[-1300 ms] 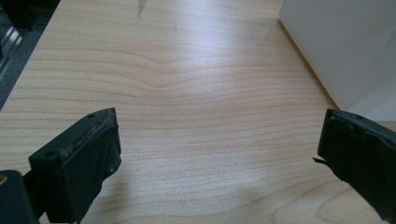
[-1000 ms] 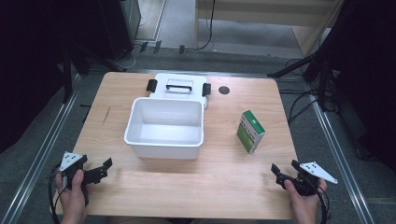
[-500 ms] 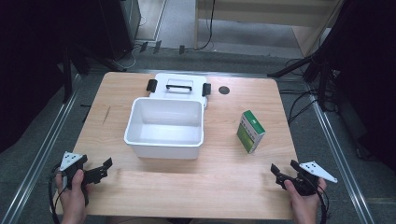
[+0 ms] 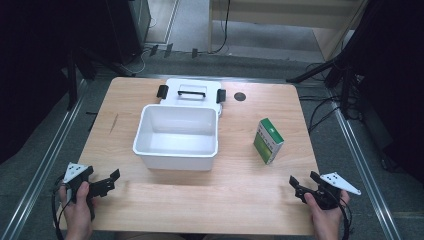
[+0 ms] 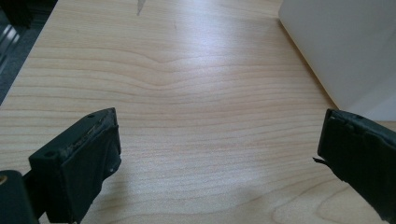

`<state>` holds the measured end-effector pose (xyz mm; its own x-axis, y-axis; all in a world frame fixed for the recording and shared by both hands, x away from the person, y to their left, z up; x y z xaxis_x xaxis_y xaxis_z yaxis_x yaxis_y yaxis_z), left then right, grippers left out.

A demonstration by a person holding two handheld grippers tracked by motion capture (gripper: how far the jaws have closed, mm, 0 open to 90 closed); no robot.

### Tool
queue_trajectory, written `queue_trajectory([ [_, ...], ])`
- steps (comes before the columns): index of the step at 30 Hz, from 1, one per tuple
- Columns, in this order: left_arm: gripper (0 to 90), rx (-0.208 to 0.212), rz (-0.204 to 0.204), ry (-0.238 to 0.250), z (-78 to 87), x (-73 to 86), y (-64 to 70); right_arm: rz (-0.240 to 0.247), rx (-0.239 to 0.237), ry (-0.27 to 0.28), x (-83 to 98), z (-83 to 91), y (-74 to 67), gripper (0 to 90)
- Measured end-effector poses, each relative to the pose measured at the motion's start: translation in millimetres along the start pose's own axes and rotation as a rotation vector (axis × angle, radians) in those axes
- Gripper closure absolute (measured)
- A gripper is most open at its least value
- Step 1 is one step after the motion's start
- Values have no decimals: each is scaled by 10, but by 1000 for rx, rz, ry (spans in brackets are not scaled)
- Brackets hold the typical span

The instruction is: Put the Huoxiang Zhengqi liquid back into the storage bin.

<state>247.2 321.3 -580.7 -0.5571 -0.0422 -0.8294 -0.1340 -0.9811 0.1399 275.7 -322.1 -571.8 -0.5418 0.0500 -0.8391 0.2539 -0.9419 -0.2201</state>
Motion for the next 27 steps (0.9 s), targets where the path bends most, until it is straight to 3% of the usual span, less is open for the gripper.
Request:
queue_trajectory([
  [2,3,3,0,1,7,2,-3,6,27,8,-3,3,-12,131],
  [5,3,5,-5,6,17,5,5,-32,-6,-9,-21,11,-32,131],
  [15,3,6,-4,11,26,10,5,50,1,-88,-125,127,-63,131],
  [22,3,11,-2,13,32,11,1,117,10,-213,-272,130,-143,134],
  [27,3,11,1,16,30,10,2,175,15,-342,-345,65,-240,134],
])
Point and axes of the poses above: each handheld gripper's, and its own axes: z roughly backward along the jaws, x roughly out of its underside, y roughly to its right, the point moved 5 cm from there along -z, roughly forward along the jaws, and after that the axes turned 4 degrees about -z, right-handed, at the moved point
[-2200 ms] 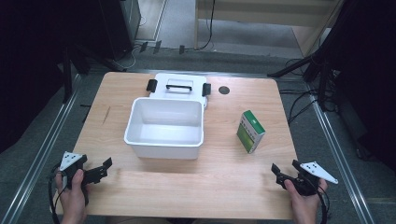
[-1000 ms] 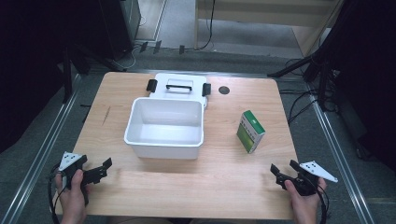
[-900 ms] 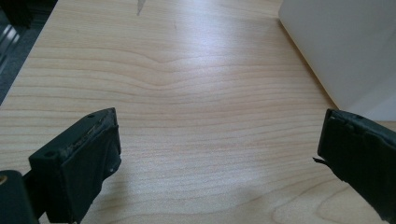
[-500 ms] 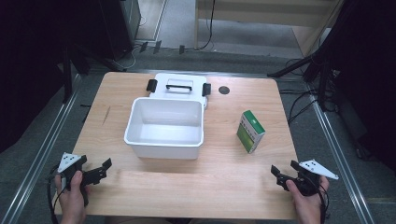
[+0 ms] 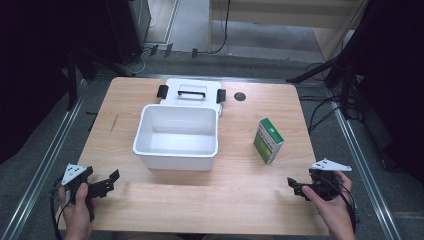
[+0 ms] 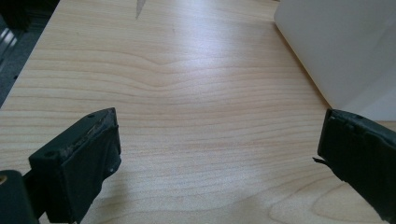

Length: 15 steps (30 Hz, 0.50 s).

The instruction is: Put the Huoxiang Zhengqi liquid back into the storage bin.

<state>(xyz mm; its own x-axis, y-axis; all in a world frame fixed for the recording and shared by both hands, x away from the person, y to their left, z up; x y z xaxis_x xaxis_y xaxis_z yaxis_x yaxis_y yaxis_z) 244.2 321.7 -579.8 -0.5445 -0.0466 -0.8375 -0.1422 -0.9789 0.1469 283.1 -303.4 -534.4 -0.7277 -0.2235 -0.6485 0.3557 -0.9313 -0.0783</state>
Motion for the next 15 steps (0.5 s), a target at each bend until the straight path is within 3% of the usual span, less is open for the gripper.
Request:
queue_trajectory([
  [9,3,-1,-4,-2,3,1,0,62,-3,-213,-116,-105,-148,134],
  [15,3,-1,-3,-1,2,1,0,96,1,-342,-226,-77,-203,133],
])
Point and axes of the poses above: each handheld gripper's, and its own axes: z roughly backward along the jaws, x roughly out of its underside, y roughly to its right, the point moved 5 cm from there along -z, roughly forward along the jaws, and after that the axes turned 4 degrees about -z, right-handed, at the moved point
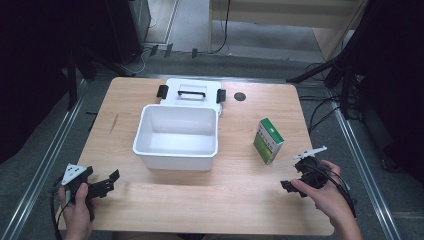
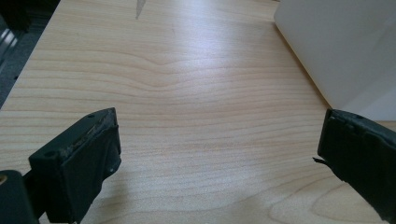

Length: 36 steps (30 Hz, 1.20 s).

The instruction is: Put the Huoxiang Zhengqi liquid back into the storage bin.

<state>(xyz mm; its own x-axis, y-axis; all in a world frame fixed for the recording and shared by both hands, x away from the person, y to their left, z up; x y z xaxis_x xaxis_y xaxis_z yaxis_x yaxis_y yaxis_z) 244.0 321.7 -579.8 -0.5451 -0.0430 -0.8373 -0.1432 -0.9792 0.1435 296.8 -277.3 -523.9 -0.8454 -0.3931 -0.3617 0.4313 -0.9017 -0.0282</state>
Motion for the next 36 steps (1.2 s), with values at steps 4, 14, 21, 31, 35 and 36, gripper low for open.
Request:
queue_trajectory([
  [4,3,1,0,-1,1,0,0,33,23,-65,-88,62,-37,133],
  [14,3,1,0,0,1,0,0,62,34,-159,-322,174,-121,133],
  [21,3,1,0,0,1,0,0,72,37,-185,-452,220,-147,132],
  [31,3,0,-1,-1,1,0,1,92,44,-231,-612,263,-208,132],
  [35,3,1,1,0,1,0,1,94,52,-246,-685,271,-251,131],
  [36,3,1,1,0,1,0,1,96,54,-251,-702,270,-259,131],
])
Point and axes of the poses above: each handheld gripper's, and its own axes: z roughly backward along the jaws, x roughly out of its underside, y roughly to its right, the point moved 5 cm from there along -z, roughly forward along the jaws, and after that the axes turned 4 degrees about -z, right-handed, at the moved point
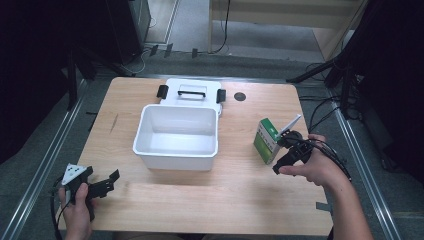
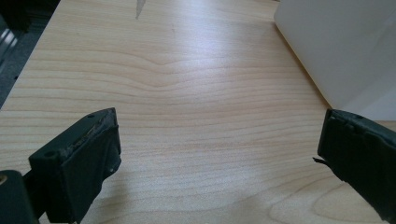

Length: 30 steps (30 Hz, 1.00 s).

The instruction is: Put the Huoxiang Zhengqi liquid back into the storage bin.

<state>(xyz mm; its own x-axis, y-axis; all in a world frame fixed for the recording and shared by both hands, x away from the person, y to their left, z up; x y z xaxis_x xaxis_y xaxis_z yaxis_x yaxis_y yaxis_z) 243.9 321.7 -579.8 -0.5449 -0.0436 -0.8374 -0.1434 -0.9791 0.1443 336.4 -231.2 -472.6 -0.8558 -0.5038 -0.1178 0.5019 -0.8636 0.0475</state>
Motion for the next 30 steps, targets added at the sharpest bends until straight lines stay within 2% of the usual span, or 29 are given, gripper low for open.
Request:
queue_trajectory([
  [13,3,1,2,0,0,0,0,8,6,-16,-177,54,-48,130],
  [20,3,1,3,1,-2,-1,0,-24,13,-23,-244,67,-31,134],
  [30,3,1,5,2,-3,-1,-1,-19,20,-28,-378,83,-61,136],
])
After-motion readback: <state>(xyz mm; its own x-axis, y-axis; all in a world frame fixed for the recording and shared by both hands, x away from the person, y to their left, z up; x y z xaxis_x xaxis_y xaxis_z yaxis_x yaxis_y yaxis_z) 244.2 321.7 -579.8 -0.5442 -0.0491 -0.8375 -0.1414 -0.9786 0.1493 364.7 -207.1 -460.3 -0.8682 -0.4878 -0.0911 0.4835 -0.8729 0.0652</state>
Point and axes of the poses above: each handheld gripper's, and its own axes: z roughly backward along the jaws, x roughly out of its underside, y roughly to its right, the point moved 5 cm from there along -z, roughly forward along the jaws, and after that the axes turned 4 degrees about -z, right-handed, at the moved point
